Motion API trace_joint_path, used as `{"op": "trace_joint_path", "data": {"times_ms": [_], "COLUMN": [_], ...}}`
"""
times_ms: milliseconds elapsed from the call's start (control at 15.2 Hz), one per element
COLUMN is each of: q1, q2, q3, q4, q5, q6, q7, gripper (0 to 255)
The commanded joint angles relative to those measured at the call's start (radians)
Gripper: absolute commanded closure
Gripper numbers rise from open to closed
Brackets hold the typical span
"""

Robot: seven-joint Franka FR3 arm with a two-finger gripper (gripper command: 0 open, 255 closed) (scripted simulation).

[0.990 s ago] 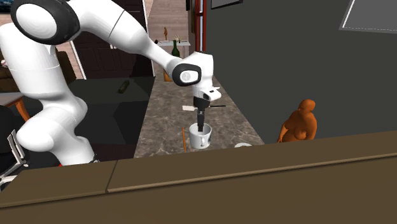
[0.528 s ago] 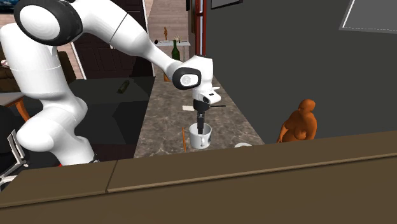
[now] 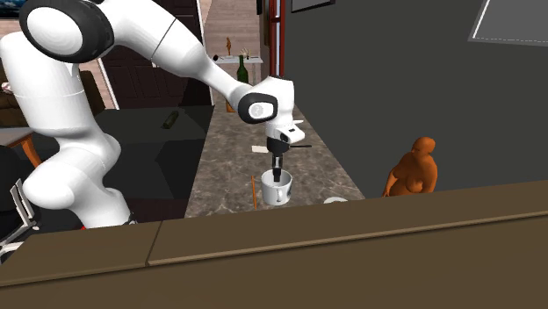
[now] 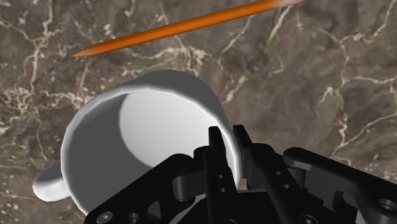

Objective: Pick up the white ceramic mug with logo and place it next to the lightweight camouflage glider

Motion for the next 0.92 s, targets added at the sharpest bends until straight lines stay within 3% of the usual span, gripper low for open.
{"op": "trace_joint_path", "data": {"times_ms": [0,198,858], "q1": [0.0,0.0,-0.002], "q2": [0.0,0.0,-0.072], "q3": [0.0,0.0,0.002], "q4": [0.0,0.0,0.057], "q5": [0.0,0.0,0.025], "q6": [0.0,0.0,-0.127], "q7": [0.0,0.0,-0.021], "gripper": [255,255,255]}}
